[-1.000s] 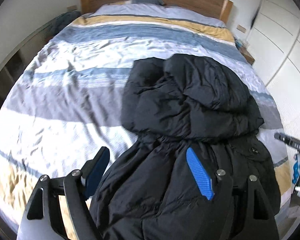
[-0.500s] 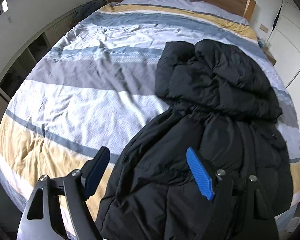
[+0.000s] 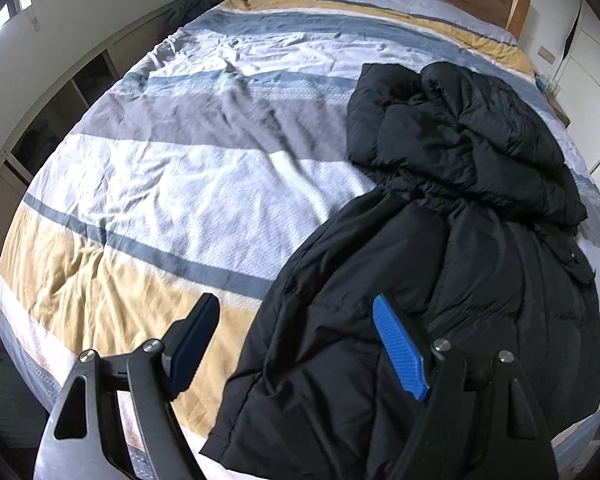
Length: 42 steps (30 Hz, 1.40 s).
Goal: Fold large clothes
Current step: 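Withdraw both tools from the folded coat and move to its side edge, then grasp the coat's side edge with the right tool while the left tool grasps it too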
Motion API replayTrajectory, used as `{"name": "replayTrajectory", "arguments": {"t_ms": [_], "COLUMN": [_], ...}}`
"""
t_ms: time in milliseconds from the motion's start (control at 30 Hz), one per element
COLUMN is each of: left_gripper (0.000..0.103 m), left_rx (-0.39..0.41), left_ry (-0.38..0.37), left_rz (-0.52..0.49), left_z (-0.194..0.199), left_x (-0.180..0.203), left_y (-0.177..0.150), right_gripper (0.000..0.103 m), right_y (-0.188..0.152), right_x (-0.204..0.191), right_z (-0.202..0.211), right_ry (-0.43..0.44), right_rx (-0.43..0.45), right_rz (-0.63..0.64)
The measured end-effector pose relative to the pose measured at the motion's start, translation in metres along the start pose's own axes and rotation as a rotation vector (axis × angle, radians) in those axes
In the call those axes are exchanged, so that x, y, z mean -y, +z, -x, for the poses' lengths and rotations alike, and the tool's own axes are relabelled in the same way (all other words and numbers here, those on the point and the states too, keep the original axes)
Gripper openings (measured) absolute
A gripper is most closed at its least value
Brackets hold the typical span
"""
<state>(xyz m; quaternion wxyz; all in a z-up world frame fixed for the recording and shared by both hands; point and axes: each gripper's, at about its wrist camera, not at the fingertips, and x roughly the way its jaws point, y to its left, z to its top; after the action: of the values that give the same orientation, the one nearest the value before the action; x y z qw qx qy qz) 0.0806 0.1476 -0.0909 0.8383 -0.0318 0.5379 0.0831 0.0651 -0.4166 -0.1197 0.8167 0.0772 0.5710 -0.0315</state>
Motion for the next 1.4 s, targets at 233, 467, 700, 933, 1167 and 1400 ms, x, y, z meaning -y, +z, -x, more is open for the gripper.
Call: {"name": "replayTrajectory", "arguments": {"t_ms": [233, 467, 700, 933, 1167, 1400], "left_gripper": [0.079, 0.079, 0.079, 0.079, 0.079, 0.080], "left_rx": [-0.032, -0.048, -0.045, -0.055, -0.074, -0.085], "left_ry": [0.026, 0.037, 0.037, 0.040, 0.030, -0.007], "left_rz": [-0.007, -0.027, -0.039, -0.041, -0.036, 0.042], "left_z": [-0.011, -0.020, -0.024, -0.028, -0.033, -0.038], "left_x": [-0.006, -0.001, 0.005, 0.004, -0.001, -0.026], "left_y": [-0.013, -0.019, -0.021, -0.024, -0.031, -0.038], "right_gripper": [0.086, 0.088, 0.092, 0.093, 0.093, 0.094], "right_y": [-0.026, -0.049, -0.061, -0.074, -0.088, -0.095], "right_x": [0.012, 0.035, 0.043, 0.046, 0.053, 0.060], "right_z": [-0.011, -0.016, -0.020, -0.027, -0.032, -0.034], "right_ry": [-0.027, -0.056, -0.067, -0.056, -0.051, -0.035], "right_rx": [-0.041, -0.081, -0.102, -0.133, -0.151, -0.161], "right_rz": [-0.020, -0.066, -0.054, -0.047, -0.061, -0.073]}}
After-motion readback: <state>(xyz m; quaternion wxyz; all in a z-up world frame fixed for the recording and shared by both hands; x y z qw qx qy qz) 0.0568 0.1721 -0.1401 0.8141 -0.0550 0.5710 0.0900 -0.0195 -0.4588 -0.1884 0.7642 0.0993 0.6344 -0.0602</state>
